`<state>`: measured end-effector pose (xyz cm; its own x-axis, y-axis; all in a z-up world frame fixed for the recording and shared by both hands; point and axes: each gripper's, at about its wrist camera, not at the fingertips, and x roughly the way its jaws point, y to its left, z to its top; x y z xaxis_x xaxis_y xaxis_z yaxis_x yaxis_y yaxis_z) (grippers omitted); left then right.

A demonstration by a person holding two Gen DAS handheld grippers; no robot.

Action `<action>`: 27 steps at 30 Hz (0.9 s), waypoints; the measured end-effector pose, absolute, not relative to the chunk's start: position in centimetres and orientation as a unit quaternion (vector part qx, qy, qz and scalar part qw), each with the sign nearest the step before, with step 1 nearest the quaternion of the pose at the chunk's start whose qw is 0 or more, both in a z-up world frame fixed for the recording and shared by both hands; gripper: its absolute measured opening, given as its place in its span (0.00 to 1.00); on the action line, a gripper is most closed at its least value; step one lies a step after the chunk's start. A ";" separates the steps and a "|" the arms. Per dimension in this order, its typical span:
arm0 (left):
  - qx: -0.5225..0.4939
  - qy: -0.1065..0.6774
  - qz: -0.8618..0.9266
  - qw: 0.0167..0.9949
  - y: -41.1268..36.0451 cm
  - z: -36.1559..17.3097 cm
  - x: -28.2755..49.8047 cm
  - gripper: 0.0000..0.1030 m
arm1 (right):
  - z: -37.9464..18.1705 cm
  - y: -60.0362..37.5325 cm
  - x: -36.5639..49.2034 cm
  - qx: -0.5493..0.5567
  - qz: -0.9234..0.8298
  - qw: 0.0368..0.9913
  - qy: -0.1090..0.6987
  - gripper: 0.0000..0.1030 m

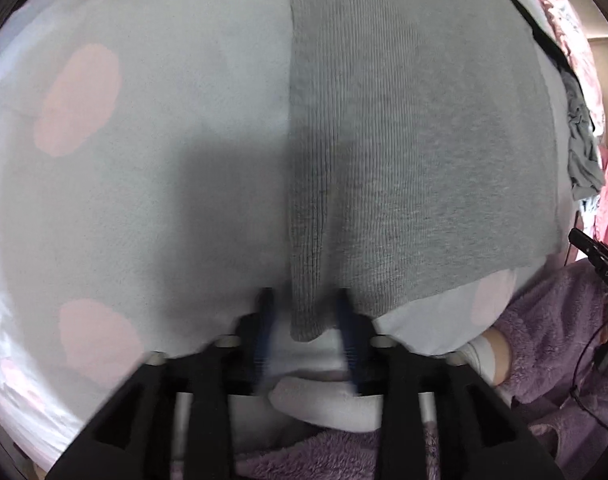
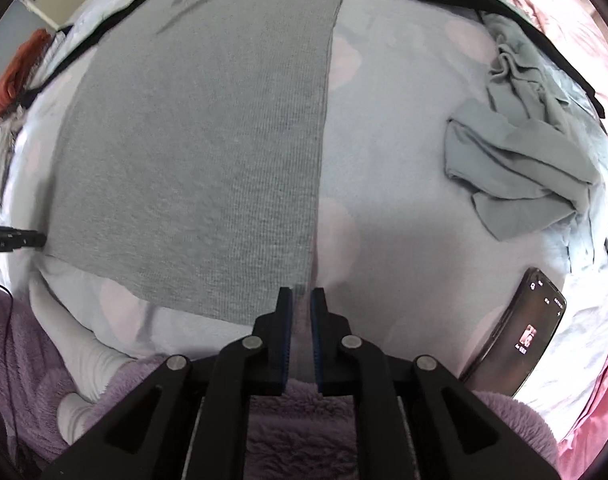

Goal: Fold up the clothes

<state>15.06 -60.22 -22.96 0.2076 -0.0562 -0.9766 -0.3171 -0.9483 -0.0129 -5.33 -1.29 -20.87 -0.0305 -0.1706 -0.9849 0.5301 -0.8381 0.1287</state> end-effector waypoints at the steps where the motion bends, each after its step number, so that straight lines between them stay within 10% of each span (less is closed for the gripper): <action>1: -0.765 0.117 0.624 0.108 -60.7 -21.9 14.5 0.51 | -20.0 -1.0 -5.6 0.641 -0.714 0.251 0.128 0.14; 15: -0.598 0.080 0.797 -0.035 -71.5 -6.0 -5.6 0.51 | -17.8 -10.3 -12.4 0.466 -0.839 0.279 0.016 0.15; 27: -0.544 0.119 0.814 -0.164 -79.4 -13.8 -16.3 0.60 | -22.2 -13.4 -13.2 0.445 -0.853 0.270 0.034 0.15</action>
